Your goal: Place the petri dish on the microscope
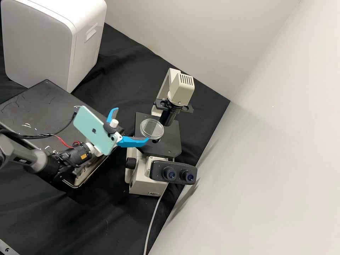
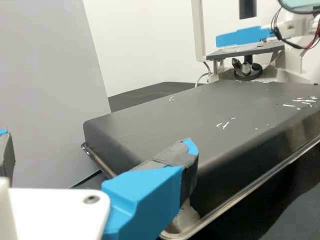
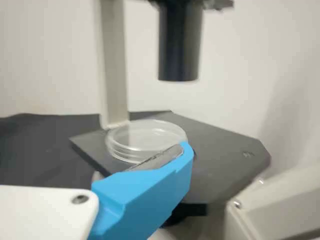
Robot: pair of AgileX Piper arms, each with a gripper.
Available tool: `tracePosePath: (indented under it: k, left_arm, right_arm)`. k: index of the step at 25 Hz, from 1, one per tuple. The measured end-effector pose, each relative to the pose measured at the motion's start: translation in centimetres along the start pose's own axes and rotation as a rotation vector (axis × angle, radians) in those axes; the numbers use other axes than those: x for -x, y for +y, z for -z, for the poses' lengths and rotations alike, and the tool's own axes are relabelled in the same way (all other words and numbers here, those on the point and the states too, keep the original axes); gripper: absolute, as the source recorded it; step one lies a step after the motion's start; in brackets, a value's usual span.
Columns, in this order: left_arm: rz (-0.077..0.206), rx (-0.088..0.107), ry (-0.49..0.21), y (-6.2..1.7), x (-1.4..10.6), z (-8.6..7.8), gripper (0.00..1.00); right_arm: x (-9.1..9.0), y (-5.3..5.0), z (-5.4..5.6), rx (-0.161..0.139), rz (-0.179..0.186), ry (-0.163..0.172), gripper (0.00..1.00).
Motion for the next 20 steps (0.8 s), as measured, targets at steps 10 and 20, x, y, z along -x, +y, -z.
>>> tracePosePath:
  k: [10,20]
  left_arm:
    - [-0.101,0.026,0.001,1.75,0.7,0.1,1.0]
    - [-0.147,0.036,0.014,2.51,1.1,0.2,1.0]
  right_arm:
    - [4.0,0.1,2.5,-0.143,-0.045,0.148,1.0]
    - [4.9,0.2,3.1,-0.159,-0.045,0.17,1.0]
